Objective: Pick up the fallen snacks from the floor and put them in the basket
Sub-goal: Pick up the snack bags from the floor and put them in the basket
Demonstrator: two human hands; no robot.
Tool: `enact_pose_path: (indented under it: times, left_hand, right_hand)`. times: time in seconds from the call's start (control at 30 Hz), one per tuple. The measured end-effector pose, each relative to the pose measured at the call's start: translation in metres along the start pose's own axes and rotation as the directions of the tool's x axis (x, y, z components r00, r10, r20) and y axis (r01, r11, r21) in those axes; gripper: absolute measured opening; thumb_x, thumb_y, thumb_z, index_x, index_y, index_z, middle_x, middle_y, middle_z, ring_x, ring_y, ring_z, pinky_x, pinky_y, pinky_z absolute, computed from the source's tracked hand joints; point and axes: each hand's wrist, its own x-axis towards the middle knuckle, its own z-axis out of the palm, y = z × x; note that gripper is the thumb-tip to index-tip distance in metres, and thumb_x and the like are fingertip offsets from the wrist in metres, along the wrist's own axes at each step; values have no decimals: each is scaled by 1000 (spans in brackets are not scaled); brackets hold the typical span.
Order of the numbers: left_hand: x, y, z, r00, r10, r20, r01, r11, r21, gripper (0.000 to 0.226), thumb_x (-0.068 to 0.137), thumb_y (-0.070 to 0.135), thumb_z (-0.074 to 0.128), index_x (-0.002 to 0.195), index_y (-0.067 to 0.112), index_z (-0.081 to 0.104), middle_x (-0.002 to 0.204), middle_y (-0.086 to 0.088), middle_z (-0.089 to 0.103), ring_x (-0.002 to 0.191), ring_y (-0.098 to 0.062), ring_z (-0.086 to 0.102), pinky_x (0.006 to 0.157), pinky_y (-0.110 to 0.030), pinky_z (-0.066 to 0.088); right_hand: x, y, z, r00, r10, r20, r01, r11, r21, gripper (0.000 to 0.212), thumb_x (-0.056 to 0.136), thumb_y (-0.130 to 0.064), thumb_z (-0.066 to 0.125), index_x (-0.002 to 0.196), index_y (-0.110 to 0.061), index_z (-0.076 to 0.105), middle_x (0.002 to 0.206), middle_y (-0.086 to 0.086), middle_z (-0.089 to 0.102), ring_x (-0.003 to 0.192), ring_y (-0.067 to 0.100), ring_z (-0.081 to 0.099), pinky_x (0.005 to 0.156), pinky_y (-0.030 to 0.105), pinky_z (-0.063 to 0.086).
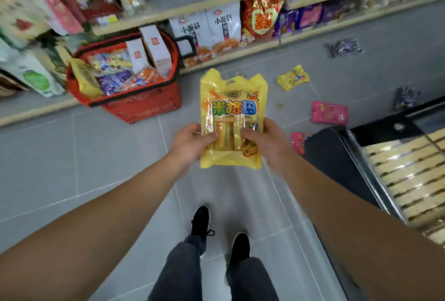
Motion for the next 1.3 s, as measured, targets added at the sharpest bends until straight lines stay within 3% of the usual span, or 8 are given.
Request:
enact_pose_path:
  times: [0.13, 0.37, 0.6, 0.77, 0.83, 0.97, 1.1, 1.3]
  left_hand:
    - [-43, 41, -38, 990, 89, -111, -98, 992, -76, 17, 82, 24, 77, 94, 19, 65, 93, -6, 73, 78, -21, 71, 76, -44, 59]
    - [-85, 104, -122, 936, 258, -240, -286, 954, -90, 8, 83, 21, 75, 86, 18, 68, 67, 8, 69, 53, -6, 64, 44, -18, 46]
    - [-106, 129, -218, 882, 366, -299, -406, 910, -84, 16, 82, 27, 77, 90, 16, 69, 92, -6, 75, 84, -25, 72, 73, -40, 59]
    - [-108, 131, -294, 865, 401, -301, -448, 888, -106, 20, 84, 25, 76, 96, 12, 68, 91, -5, 74, 72, -17, 70, 55, -25, 52]
    - [-101, 127, -329, 862, 404, -306, -452, 886, -105, 32, 79, 30, 79, 101, 10, 68, 96, -9, 73, 79, -21, 71, 60, -29, 55]
    - [-88, 124, -373, 856, 412, -313, -455, 887, -77, 73, 53, 57, 79, 108, 11, 64, 112, -8, 67, 100, -29, 66, 74, -37, 53]
    - [-65, 127, -407, 870, 392, -299, -434, 896, -88, 32, 73, 39, 81, 83, 14, 64, 93, -12, 70, 82, -29, 65, 66, -35, 48]
    - [-7, 131, -441, 895, 344, -282, -390, 912, -125, 53, 66, 50, 81, 105, 18, 66, 110, -6, 70, 96, -24, 69, 80, -40, 58]
  right_hand:
    - [-28, -61, 27, 992, -106, 67, 107, 994, -12, 24, 82, -15, 77, 103, -24, 69, 96, -5, 77, 89, 16, 74, 79, 35, 59]
    - [-58, -157, 90, 949, -244, 198, 255, 967, -28, 50, 66, -32, 79, 114, -24, 67, 102, -6, 77, 93, 18, 74, 90, 46, 59]
    - [-77, -220, 174, 912, -342, 224, 369, 925, -90, 48, 67, -40, 81, 110, -25, 67, 100, -6, 77, 92, 18, 74, 89, 44, 59]
    - [-84, -239, 248, 898, -377, 229, 399, 915, -58, 32, 81, -32, 78, 110, -24, 67, 104, -2, 76, 92, 20, 73, 78, 36, 58]
    - [-86, -241, 281, 893, -387, 230, 408, 912, -49, 30, 81, -32, 77, 109, -24, 67, 105, 0, 76, 93, 22, 73, 74, 34, 57]
    - [-82, -246, 326, 891, -389, 236, 408, 912, -39, 47, 66, -38, 77, 111, -25, 68, 105, -3, 76, 97, 21, 73, 90, 45, 58]
    - [-63, -254, 360, 898, -367, 242, 387, 921, -39, 51, 66, -39, 77, 114, -23, 67, 105, -3, 77, 97, 21, 73, 92, 48, 57]
    - [-8, -265, 398, 905, -353, 237, 377, 924, -67, 31, 80, -29, 77, 110, -24, 68, 102, -3, 77, 95, 21, 74, 91, 47, 58]
